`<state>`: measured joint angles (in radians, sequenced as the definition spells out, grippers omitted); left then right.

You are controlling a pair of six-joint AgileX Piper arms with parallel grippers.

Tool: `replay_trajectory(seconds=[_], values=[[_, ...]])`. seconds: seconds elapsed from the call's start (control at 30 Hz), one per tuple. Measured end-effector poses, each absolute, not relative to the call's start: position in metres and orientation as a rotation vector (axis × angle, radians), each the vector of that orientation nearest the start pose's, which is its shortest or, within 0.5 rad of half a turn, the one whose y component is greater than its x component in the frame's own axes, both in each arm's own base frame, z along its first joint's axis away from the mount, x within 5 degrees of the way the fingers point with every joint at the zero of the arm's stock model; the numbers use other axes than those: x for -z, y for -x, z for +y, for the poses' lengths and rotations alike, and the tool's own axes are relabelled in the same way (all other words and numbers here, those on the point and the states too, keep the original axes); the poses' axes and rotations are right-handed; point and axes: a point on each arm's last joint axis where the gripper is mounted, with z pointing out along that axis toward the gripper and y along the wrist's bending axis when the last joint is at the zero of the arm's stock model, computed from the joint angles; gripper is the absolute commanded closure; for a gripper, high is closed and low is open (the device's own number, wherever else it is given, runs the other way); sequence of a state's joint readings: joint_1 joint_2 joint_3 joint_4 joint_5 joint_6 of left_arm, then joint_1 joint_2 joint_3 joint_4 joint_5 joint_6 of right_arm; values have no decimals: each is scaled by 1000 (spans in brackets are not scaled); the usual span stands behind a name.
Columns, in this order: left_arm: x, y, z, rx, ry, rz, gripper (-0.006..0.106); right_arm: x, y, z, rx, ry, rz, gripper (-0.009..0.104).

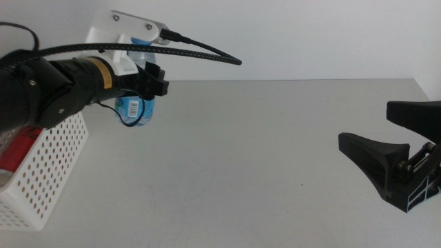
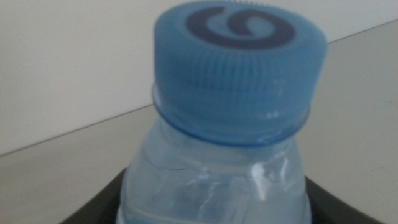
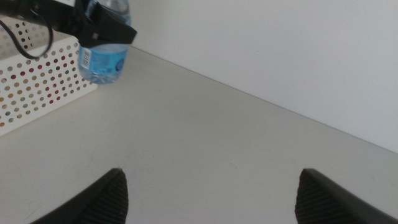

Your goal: Use arms to grab the bottles and put them into the dustbin to the left of the table.

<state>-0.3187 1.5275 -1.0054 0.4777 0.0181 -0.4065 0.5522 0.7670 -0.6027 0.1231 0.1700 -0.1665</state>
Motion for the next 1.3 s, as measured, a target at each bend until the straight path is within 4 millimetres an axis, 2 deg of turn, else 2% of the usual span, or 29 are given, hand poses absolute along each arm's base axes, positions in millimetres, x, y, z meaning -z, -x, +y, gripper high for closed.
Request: replay_trajectory(seconds=[0.13,0.27,0.37,0.53,0.73,0.83,0.93,1.1,1.3], values=[[-311,-310,-86,16,-321,2064,88,-327,-138,87,-377,553,1747,20],[-336,-291,-47,-125,-210,2183,88,-327,-138,87,-377,553,1747,20],[-350,-278,-19,-205,-191,2299,88,-327,-138,87,-377,553,1747,20],[-364,-270,20,-265,-169,2397,88,-327,-138,87,-377,553,1747,20],[-380,-268,62,-342,-33,2407,88,-327,-138,87,-377,553,1747,20],[-373,-277,76,-370,-26,2455,88,-327,-138,87,-377,553,1747,20],[-353,-292,83,-355,-44,2539,88,-327,-138,87,-377,553,1747,20],[-318,-315,86,-283,-72,2649,88,-327,-138,87,-377,553,1747,20],[-290,-335,89,-242,-97,2683,85,-327,-138,87,-377,553,1747,20]])
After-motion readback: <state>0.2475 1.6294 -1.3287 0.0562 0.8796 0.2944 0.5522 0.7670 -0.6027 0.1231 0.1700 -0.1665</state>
